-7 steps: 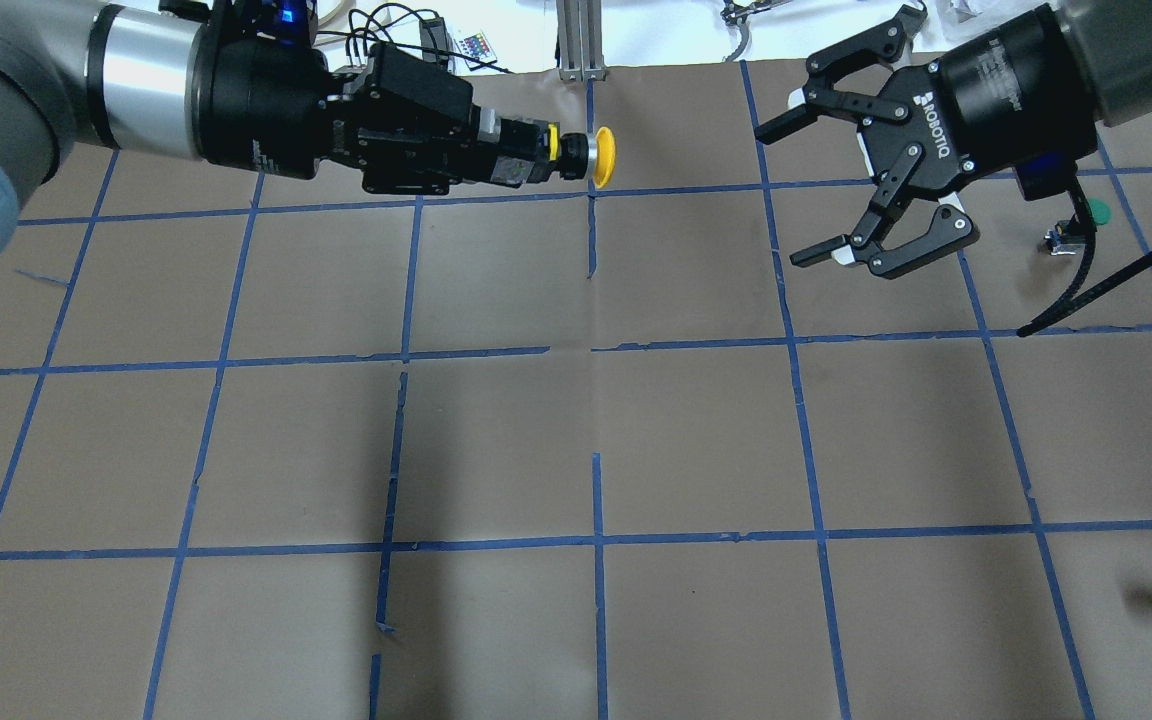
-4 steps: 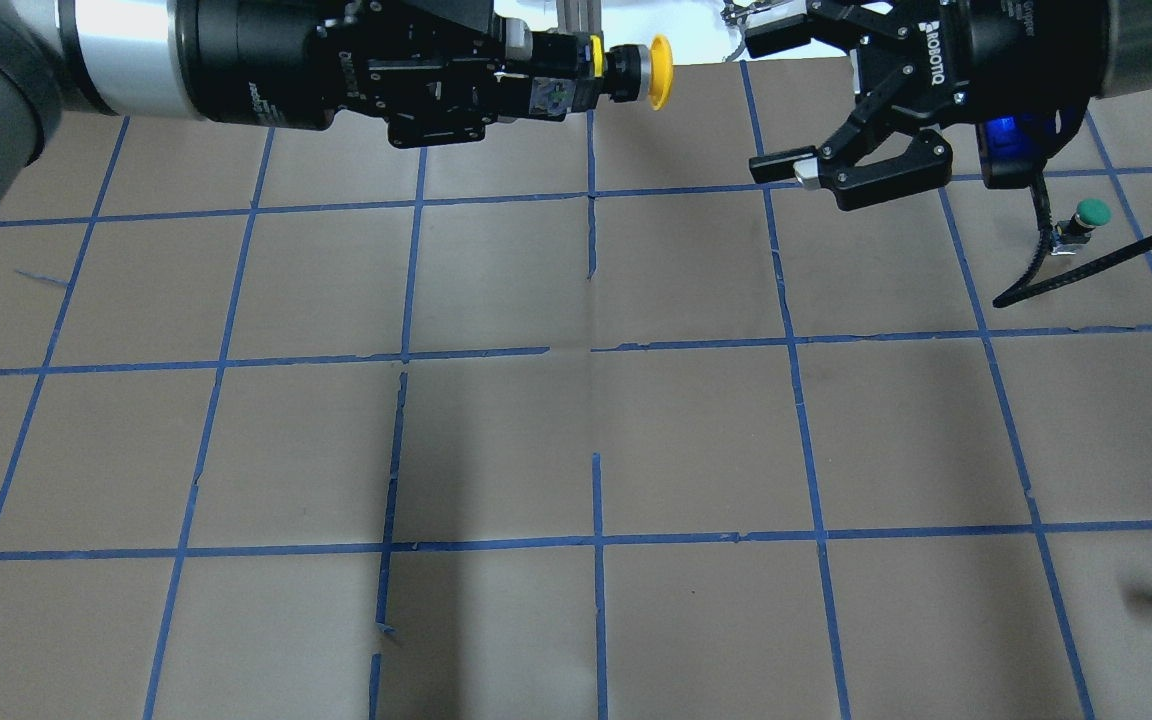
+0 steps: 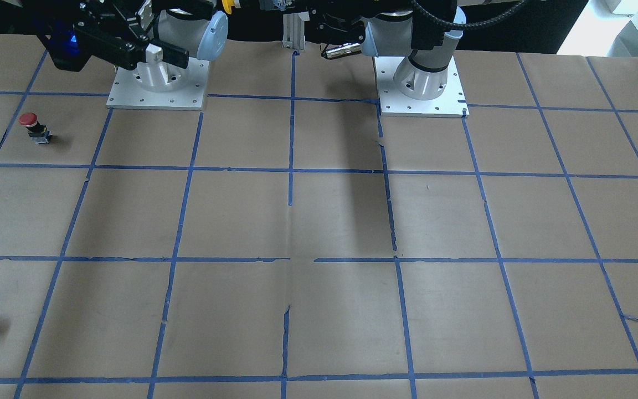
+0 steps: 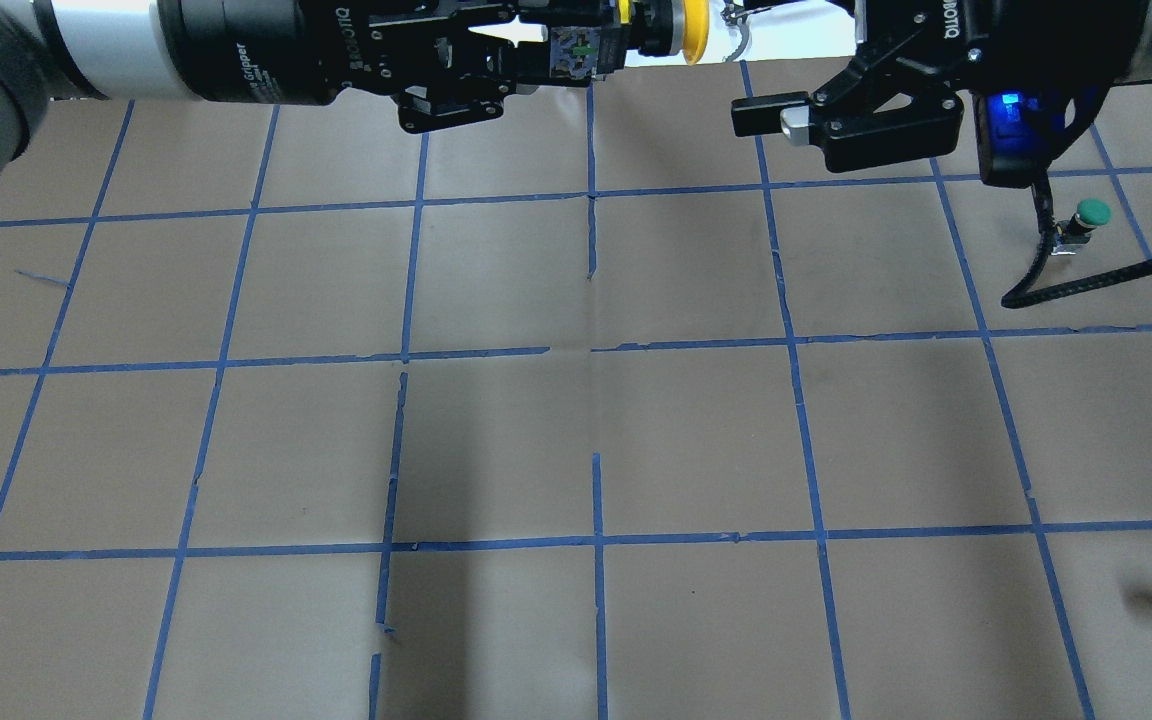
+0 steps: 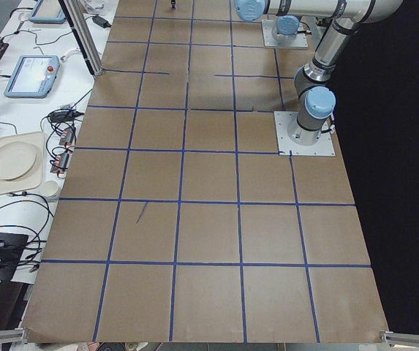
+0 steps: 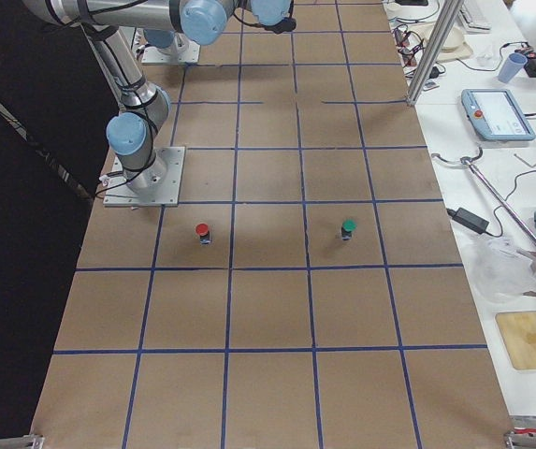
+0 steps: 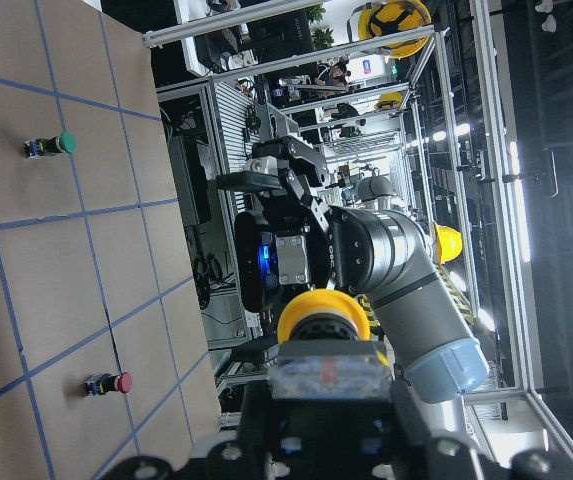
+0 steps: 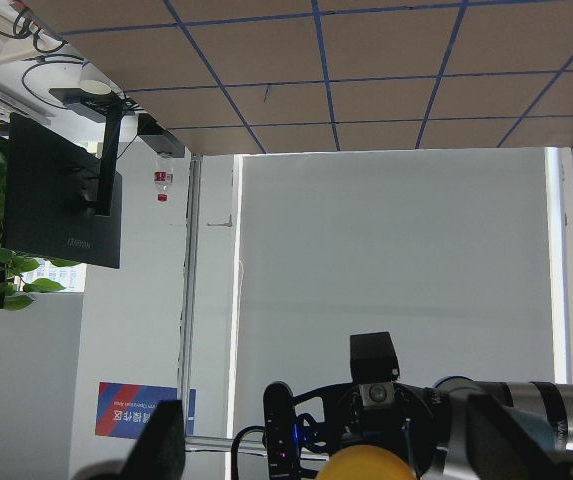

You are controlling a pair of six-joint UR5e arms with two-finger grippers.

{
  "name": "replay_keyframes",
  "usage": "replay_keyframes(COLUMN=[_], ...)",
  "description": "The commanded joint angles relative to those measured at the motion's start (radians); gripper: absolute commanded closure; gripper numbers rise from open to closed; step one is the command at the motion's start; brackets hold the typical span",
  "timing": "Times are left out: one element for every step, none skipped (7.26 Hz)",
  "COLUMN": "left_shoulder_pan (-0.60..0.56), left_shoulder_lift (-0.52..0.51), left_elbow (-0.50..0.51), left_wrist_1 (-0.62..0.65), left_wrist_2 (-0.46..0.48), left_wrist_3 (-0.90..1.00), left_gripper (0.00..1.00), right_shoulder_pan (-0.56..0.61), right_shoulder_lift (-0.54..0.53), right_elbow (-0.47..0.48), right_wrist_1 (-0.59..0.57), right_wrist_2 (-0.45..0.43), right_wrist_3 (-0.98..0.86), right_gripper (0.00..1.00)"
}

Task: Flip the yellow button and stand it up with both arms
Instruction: 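Close the right gripper on the yellow button held by the left gripper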

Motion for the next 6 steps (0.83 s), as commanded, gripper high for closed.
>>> replay_keyframes(left_shoulder_pan=[-0.005,-0.003,-0.003,-0.003,-0.003,-0.003], left_shoulder_lift=[-0.001,0.0,0.0,0.0,0.0,0.0], left_elbow=[-0.004,-0.006,-0.012,-0.017,-0.014,-0.012], left_wrist_1=[0.001,0.0,0.004,0.008,0.008,0.008], left_wrist_2=[-0.04,-0.04,-0.04,-0.04,-0.04,-0.04], left_wrist_3=[-0.018,-0.018,-0.015,-0.014,-0.014,-0.014], left_gripper=[0.92,0.92,0.92,0.92,0.92,0.92], right_shoulder_pan=[0.007,0.021,0.033,0.034,0.034,0.034], right_shoulder_lift=[-0.037,-0.04,-0.055,-0.057,-0.052,-0.04], right_elbow=[-0.004,-0.007,-0.007,-0.007,-0.008,-0.007], right_wrist_1=[0.014,0.012,0.011,0.002,-0.005,-0.027], right_wrist_2=[0.001,0.004,0.022,0.025,0.036,0.036], right_wrist_3=[0.044,0.061,0.077,0.08,0.08,0.08], right_gripper=[0.0,0.0,0.0,0.0,0.0,0.01])
